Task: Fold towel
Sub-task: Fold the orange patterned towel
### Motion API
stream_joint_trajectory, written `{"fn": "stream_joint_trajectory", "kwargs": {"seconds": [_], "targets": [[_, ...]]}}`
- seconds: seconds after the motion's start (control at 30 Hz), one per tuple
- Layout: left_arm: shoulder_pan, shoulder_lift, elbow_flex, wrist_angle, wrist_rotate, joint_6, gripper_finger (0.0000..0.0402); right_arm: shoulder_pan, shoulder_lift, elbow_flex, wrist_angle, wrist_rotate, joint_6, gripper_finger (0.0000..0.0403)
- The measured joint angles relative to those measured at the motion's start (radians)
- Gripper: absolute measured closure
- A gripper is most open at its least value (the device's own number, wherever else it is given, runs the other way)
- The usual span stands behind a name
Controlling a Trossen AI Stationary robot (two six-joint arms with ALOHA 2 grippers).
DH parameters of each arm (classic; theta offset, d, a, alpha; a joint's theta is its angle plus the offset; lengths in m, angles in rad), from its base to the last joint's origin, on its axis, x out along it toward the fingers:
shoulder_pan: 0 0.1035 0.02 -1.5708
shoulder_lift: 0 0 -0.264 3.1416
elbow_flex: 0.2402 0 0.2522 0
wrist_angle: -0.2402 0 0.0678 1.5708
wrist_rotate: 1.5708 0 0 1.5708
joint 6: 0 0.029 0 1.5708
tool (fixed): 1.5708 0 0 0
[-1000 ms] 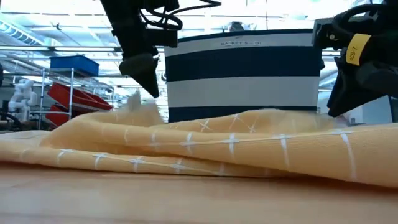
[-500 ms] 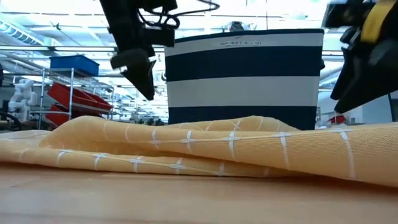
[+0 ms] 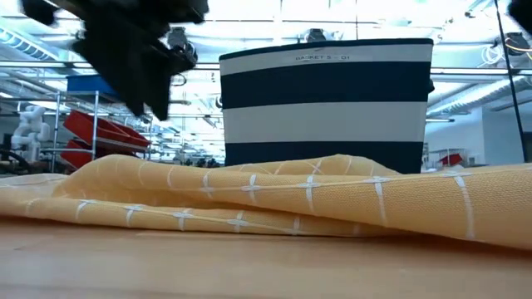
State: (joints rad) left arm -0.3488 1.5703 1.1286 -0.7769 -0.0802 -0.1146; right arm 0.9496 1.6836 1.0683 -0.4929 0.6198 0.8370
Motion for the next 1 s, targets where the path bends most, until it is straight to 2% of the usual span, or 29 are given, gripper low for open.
{"fn": "stream_joint_trajectory", "kwargs": {"seconds": [0.3,0.5,0.7,0.83,1.0], "targets": [[-0.185,0.0,-0.025,0.053,0.001,-0.091,0.0218,0.105,0.038,0.0,0.054,-0.002,0.155,0.024],[-0.205,0.001,-0.115,0.094,-0.003,-0.18,0.0218,0.107,0.137,0.0,0.12,-0.026,0.174,0.0254],[-0.205,0.001,-0.218,0.137,-0.004,-0.224,0.0218,0.102,0.169,0.0,0.131,0.007,0.209,0.0261],[-0.228,0.001,-0.24,0.148,0.008,-0.235,0.0218,0.102,0.169,0.0,0.139,0.041,0.217,0.0262],[-0.26,0.001,-0.24,0.19,0.082,-0.238,0.0218,0.089,0.188,0.0,0.138,0.04,0.232,0.0262]]}}
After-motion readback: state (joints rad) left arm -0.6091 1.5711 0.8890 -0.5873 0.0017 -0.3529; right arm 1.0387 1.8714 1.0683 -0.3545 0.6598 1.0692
